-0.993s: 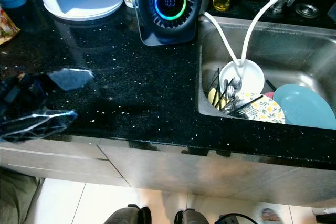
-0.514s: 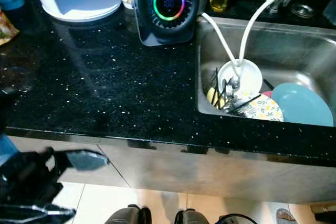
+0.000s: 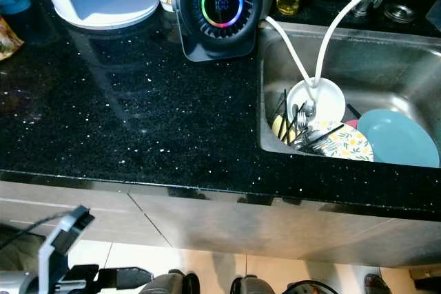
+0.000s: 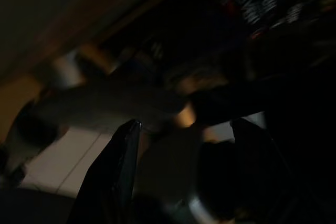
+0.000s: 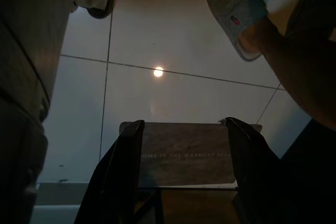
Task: Kitchen organization
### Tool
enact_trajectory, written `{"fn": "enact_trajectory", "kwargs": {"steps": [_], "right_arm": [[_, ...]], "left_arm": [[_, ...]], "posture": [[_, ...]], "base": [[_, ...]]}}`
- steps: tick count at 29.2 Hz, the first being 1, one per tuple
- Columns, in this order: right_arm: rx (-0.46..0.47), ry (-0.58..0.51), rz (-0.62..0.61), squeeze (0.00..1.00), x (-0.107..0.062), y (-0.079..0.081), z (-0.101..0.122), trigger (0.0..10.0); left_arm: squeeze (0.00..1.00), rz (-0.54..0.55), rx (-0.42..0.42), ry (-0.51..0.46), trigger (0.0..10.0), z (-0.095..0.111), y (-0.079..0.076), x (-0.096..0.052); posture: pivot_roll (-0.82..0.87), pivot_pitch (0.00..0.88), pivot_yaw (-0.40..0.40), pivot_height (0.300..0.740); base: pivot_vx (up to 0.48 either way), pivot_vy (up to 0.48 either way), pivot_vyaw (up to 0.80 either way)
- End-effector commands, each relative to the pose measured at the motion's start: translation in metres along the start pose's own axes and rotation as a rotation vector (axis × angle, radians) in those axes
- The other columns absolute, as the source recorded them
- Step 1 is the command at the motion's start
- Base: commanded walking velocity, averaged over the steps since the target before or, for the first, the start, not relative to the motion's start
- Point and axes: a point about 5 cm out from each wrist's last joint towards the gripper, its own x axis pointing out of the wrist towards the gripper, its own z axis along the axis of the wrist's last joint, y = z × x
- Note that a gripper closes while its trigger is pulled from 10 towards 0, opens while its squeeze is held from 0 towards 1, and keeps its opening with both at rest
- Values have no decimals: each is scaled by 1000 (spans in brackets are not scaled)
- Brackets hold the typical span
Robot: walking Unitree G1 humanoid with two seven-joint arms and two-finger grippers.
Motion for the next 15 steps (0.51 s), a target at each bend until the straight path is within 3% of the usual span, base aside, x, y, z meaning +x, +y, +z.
{"fn": "enact_trajectory", "kwargs": {"steps": [1, 5, 7, 8, 11, 13, 15], "right_arm": [[12, 31, -3, 0, -1, 1, -10, 10000], [15, 30, -6, 0, 0, 1, -10, 10000], [18, 29, -7, 0, 0, 2, -10, 10000], [18, 29, -7, 0, 0, 2, -10, 10000], [22, 30, -6, 0, 0, 3, -10, 10000], [22, 31, -6, 0, 0, 3, -10, 10000], [24, 32, -6, 0, 0, 3, -10, 10000]], "left_arm": [[0, 54, -26, 40, 10000, -12, 8, 0], [0, 135, -31, 77, 10000, -21, 22, -3], [0, 251, -53, 115, 10000, -33, 41, -8], [0, 251, -53, 115, 10000, -33, 41, -8], [0, 485, -129, 160, 10000, -54, 74, -19], [0, 542, -165, 169, 10000, -61, 82, -21], [0, 686, -195, 211, 10000, -76, 97, -25]], "posture": [[101, 148, -17, 740], [98, 145, -13, 740], [95, 146, -7, 740], [95, 146, -7, 740], [97, 148, -2, 740], [97, 149, 0, 740], [94, 150, 3, 740]], "base": [[0, 0, 0], [0, 0, 0], [0, 0, 0], [0, 0, 0], [0, 0, 0], [0, 0, 0], [0, 0, 0]]}}
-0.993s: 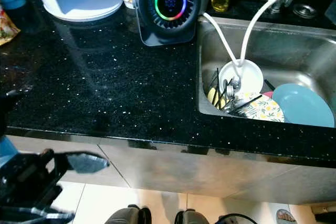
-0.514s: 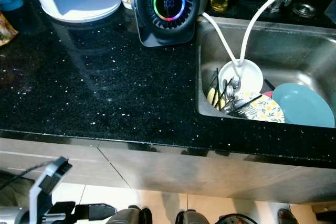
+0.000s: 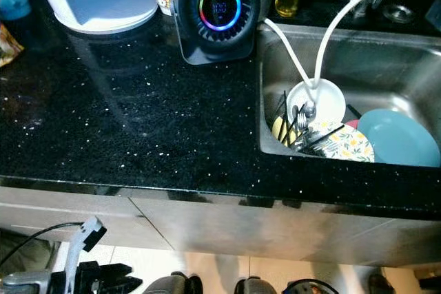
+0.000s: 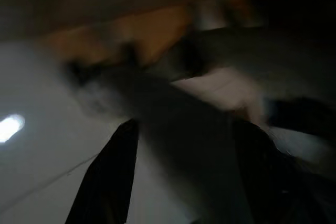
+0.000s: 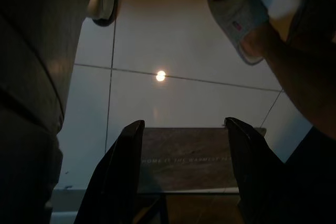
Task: Kitchen organization
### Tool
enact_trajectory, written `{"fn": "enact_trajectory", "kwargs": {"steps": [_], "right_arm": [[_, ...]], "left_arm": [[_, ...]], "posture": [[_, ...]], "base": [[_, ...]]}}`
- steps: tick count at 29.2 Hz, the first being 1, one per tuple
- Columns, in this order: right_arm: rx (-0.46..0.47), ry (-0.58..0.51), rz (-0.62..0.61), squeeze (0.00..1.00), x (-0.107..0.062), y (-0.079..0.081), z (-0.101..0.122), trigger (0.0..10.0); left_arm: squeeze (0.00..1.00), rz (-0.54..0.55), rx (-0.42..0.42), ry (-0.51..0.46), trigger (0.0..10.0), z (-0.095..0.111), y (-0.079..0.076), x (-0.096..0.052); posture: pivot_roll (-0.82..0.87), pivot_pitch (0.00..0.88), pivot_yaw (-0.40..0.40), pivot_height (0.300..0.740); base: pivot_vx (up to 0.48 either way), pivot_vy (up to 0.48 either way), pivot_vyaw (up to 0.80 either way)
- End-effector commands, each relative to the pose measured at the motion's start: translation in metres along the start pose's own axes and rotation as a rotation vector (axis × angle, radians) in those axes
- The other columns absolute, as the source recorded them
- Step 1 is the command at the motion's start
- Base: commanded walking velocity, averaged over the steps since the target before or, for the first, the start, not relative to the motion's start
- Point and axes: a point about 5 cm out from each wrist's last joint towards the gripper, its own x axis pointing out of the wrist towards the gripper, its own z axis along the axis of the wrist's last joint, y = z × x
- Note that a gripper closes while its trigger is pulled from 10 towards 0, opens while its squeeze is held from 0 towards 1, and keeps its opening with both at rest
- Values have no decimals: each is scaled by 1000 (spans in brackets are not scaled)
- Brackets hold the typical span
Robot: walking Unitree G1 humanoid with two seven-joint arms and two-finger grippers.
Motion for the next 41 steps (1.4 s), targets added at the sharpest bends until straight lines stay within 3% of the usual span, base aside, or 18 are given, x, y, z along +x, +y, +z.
{"fn": "enact_trajectory", "kwargs": {"steps": [1, 2, 6, 10, 16, 18, 25, 41], "right_arm": [[19, 33, 2, 0, -1, 1, -10, 10000], [19, 33, 2, 0, -1, 2, -10, 10000], [21, 34, 1, 0, -1, 2, -10, 10000], [22, 35, -1, 0, 0, 1, -9, 10000], [24, 33, -5, 0, 0, 0, -7, 10000], [18, 36, -8, 0, 0, -1, -6, 10000], [11, 41, -7, 0, 0, -2, -6, 10000], [8, 41, -6, 0, 0, -3, -5, 10000]], "left_arm": [[0, 120, -38, 61, 10000, -23, 9, 6], [0, 189, -66, 64, 10000, -26, 15, 8], [0, 287, -78, 66, 10000, -29, 22, 14], [0, 402, -165, 40, 10000, -39, 21, 34], [0, 450, -204, 37, 10000, -44, 19, 44], [0, 482, -265, 3, 10000, -47, 18, 47], [0, 510, -308, 36, 10000, -63, 12, 53], [0, 525, -344, 25, 10000, -67, 10, 55]], "posture": [[96, 147, 5, 740], [93, 147, 7, 740], [94, 146, 6, 740], [86, 128, 2, 740], [87, 120, -7, 740], [94, 115, -14, 740], [94, 111, -16, 740], [94, 114, -22, 740]], "base": [[0, 0, 0], [0, 0, 0], [0, 0, 0], [-220, 0, 0], [-281, 0, 0], [0, 0, 0], [0, 0, 0], [-67, 0, 0]]}}
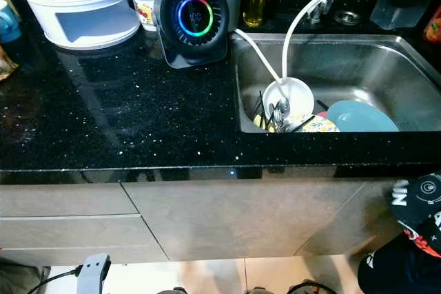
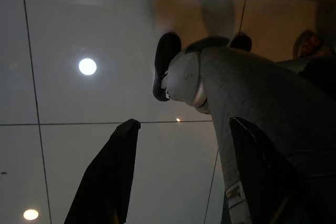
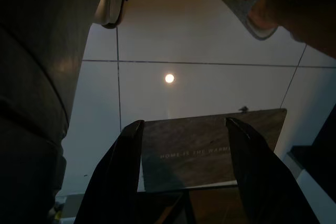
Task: Kitchen organization
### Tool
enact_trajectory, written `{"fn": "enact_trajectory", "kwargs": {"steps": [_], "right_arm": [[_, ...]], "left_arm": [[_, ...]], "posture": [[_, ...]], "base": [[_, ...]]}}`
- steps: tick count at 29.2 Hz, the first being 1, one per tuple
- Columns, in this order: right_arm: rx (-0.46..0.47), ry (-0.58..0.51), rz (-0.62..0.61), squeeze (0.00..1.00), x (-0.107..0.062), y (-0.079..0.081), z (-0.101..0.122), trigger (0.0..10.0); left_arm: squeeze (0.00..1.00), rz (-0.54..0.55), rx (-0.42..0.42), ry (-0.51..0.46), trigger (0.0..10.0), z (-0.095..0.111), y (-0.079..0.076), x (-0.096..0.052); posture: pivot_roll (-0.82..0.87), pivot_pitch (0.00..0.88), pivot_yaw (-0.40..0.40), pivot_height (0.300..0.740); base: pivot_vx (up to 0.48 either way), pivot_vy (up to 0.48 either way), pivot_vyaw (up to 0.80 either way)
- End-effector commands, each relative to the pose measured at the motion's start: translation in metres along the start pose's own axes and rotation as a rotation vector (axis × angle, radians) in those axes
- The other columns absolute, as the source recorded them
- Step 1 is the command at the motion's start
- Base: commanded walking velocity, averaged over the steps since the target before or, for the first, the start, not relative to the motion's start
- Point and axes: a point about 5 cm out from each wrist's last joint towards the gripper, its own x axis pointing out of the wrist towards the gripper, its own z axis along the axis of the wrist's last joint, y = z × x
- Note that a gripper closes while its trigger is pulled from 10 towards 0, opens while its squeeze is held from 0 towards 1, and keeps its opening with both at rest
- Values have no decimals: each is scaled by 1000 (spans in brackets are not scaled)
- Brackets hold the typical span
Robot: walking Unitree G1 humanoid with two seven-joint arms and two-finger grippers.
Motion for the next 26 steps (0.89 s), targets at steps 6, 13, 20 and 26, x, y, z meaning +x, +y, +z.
{"fn": "enact_trajectory", "kwargs": {"steps": [6, 13, 20, 26], "right_arm": [[5, 21, 5, 0, 0, 1, -6, 10000], [0, 22, 5, 0, 0, 1, -7, 10000], [-2, 21, 7, 0, 0, 1, -7, 10000], [-2, 22, 8, 0, 0, 1, -7, 10000]], "left_arm": [[0, 14, -10, 16, 10000, -7, 1, 0], [0, 10, -7, 28, 10000, -10, 0, 0], [0, 1, 0, 32, 10000, -11, -1, 0], [0, -3, 5, 35, 10000, -11, -2, 0]], "posture": [[94, 114, -22, 740], [97, 108, -24, 740], [95, 104, -24, 740], [94, 106, -21, 740]], "base": [[-310, 0, 0], [-312, 0, 0], [-319, 0, 0], [-320, 0, 0]]}}
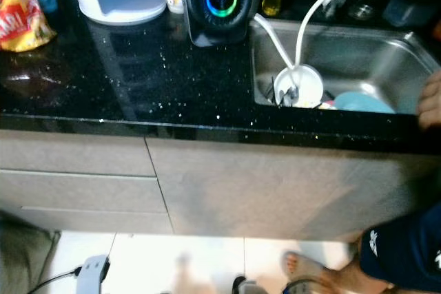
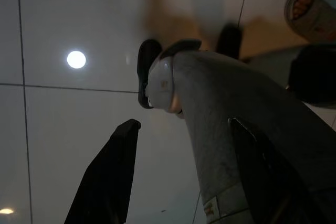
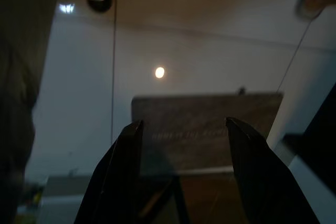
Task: Kitchen organization
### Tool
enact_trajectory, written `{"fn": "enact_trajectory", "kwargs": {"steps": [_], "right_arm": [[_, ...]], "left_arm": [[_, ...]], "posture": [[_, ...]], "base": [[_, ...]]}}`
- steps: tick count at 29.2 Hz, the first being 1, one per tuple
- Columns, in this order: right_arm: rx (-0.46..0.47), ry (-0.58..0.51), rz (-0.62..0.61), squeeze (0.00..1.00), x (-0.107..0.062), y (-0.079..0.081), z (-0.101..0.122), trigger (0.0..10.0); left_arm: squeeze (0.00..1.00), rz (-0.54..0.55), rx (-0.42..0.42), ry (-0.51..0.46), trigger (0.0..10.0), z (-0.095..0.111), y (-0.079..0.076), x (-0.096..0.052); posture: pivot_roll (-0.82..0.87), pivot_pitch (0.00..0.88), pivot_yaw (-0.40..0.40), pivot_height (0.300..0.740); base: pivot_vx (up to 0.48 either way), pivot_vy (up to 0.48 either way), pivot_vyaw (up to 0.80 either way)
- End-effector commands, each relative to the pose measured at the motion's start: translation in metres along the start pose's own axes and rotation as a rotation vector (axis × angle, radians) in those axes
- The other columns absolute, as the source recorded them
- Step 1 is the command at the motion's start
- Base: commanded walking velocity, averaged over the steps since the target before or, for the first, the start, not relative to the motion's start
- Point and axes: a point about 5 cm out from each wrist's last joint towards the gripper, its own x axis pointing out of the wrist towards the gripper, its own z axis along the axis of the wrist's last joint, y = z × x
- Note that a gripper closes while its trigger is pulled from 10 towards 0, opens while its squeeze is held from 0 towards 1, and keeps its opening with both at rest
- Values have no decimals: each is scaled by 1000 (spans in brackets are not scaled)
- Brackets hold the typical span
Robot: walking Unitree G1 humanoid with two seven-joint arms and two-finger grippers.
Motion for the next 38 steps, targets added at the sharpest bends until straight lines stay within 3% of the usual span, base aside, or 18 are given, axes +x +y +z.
{"fn": "enact_trajectory", "kwargs": {"steps": [1, 32, 38], "right_arm": [[1, -14, -8, 0, 0, -4, 5, 10000], [11, -21, -8, 0, 0, -5, 7, 10000], [13, -22, -8, 0, 0, -5, 7, 10000]], "left_arm": [[0, 0, -2, 27, 10000, -8, 0, -1], [0, -12, 0, 40, 10000, -11, -4, 1], [0, 16, -16, 29, 10000, -9, -2, 1]], "posture": [[94, 106, -21, 740], [86, 101, -25, 740], [86, 99, -29, 740]], "base": [[-319, 0, 0], [-316, 0, 0], [0, 0, 0]]}}
